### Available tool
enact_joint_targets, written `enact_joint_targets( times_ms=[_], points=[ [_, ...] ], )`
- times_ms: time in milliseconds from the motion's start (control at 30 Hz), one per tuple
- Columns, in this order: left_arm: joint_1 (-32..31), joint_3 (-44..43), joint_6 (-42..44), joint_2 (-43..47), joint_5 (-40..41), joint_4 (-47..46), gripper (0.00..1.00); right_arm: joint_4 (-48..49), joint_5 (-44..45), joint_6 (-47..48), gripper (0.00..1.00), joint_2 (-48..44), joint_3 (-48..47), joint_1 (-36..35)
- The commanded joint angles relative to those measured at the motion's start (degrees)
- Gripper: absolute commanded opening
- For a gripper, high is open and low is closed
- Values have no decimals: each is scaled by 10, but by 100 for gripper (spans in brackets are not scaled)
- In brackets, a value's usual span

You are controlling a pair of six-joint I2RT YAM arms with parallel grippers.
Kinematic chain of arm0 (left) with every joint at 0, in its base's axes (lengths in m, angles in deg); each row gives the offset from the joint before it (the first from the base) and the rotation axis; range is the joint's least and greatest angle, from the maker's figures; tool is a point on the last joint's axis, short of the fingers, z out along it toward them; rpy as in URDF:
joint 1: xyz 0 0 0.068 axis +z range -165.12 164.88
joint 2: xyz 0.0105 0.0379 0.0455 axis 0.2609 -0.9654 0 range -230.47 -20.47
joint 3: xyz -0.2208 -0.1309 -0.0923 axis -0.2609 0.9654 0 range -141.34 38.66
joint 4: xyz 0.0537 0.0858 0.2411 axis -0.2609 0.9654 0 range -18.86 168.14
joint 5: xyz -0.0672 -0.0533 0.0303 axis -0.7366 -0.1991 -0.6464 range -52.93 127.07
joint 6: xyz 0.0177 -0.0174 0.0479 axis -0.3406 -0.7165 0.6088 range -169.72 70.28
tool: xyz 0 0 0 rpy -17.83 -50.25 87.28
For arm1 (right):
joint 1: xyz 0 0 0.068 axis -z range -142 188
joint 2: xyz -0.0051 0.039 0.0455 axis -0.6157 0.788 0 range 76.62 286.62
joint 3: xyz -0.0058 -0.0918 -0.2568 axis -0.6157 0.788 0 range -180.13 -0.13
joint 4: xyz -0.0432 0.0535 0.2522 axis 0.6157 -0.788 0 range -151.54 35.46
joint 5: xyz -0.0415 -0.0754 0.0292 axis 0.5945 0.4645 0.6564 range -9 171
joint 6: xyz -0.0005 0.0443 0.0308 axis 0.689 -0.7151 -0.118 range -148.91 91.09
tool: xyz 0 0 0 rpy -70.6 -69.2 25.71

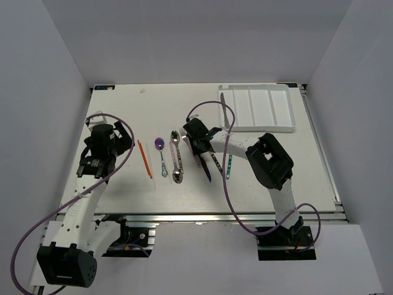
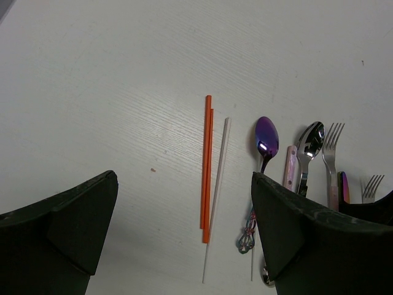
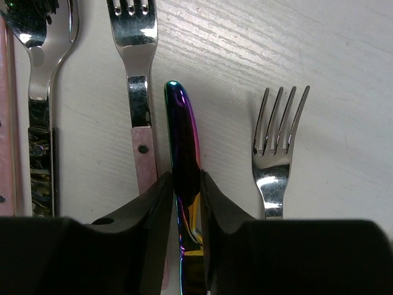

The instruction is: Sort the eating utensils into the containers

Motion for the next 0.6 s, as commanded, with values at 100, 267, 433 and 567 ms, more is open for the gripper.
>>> enact_joint_targets(
  times_ms=[100,267,433,567],
  points=[
    [4,6,4,9,-6,-2,98,-49,-4,-6,21,31,-16,9],
    [4,7,4,12,-3,-2,98,-102,0,-6,16,38,-26,10],
    [4,7,4,14,-3,-2,98,-96,-13,-11,0,24,-16,16],
    [4,6,4,17,0,-2,98,-57,-24,-13,0,-19,-4,22]
  ],
)
